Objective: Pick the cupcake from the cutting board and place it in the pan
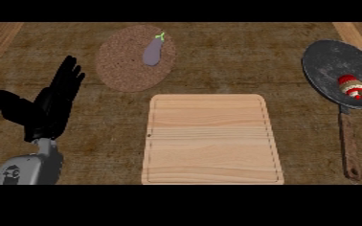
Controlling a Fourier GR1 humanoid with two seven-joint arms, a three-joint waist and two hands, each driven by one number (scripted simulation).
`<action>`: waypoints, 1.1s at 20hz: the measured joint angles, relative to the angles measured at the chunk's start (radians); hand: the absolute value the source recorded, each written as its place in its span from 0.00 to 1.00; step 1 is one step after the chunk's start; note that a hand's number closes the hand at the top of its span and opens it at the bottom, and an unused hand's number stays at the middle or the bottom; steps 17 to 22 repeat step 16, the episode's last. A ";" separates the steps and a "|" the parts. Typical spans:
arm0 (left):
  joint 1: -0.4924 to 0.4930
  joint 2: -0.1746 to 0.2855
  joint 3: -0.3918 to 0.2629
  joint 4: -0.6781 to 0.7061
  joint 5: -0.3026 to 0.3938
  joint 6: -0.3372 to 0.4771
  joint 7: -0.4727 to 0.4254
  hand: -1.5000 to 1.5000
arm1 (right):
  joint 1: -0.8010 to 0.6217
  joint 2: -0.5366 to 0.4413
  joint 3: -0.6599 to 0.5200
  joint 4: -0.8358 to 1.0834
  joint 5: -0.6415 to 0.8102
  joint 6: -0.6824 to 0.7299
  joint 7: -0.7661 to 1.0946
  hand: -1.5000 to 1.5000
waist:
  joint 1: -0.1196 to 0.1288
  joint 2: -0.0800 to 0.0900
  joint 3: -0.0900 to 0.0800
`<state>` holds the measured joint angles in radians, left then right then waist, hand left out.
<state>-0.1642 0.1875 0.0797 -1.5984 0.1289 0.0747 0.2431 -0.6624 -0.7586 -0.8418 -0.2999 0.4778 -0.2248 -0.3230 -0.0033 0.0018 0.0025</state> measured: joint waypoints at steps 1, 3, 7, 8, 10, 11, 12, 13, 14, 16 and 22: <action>-0.006 0.005 0.006 -0.001 0.000 0.002 0.006 0.50 | 0.015 -0.008 -0.017 -0.009 -0.026 0.034 -0.017 0.00 | -0.004 -0.002 -0.001; 0.003 0.006 0.011 -0.008 0.002 0.003 0.012 0.50 | 0.068 -0.013 -0.054 -0.024 -0.082 0.102 -0.072 0.00 | -0.009 -0.004 -0.001; 0.019 0.007 0.017 -0.002 0.001 -0.002 0.000 0.50 | 0.177 -0.050 -0.107 -0.047 -0.173 0.285 -0.138 0.00 | -0.018 -0.007 -0.003; 0.021 0.013 0.024 -0.008 0.008 -0.009 0.003 0.50 | 0.201 -0.054 -0.111 -0.063 -0.192 0.319 -0.141 0.00 | -0.017 -0.007 -0.003; 0.026 0.017 0.031 -0.001 0.009 -0.017 -0.008 0.50 | 0.261 -0.054 -0.121 -0.105 -0.227 0.378 -0.151 0.00 | -0.018 -0.008 -0.004; 0.017 0.011 0.026 -0.003 0.004 -0.012 -0.003 0.50 | 0.285 -0.043 -0.121 -0.135 -0.245 0.393 -0.150 0.00 | -0.017 -0.008 -0.004; 0.006 0.011 0.026 -0.006 0.002 -0.008 0.005 0.50 | 0.310 -0.047 -0.123 -0.157 -0.262 0.414 -0.147 0.00 | -0.015 -0.007 -0.004; 0.008 0.010 0.026 -0.010 0.000 -0.009 0.004 0.50 | 0.334 -0.038 -0.120 -0.193 -0.279 0.422 -0.138 0.00 | -0.013 -0.007 -0.004; 0.017 0.004 0.022 -0.011 -0.004 -0.010 -0.002 0.50 | 0.356 -0.029 -0.118 -0.224 -0.295 0.428 -0.132 0.00 | -0.011 -0.006 -0.004; 0.025 -0.005 0.021 -0.008 -0.008 -0.009 -0.014 0.50 | 0.410 -0.004 -0.116 -0.311 -0.325 0.444 -0.101 0.00 | -0.011 -0.006 -0.004; 0.025 -0.005 0.021 -0.008 -0.008 -0.009 -0.014 0.50 | 0.410 -0.004 -0.116 -0.311 -0.325 0.444 -0.101 0.00 | -0.011 -0.006 -0.004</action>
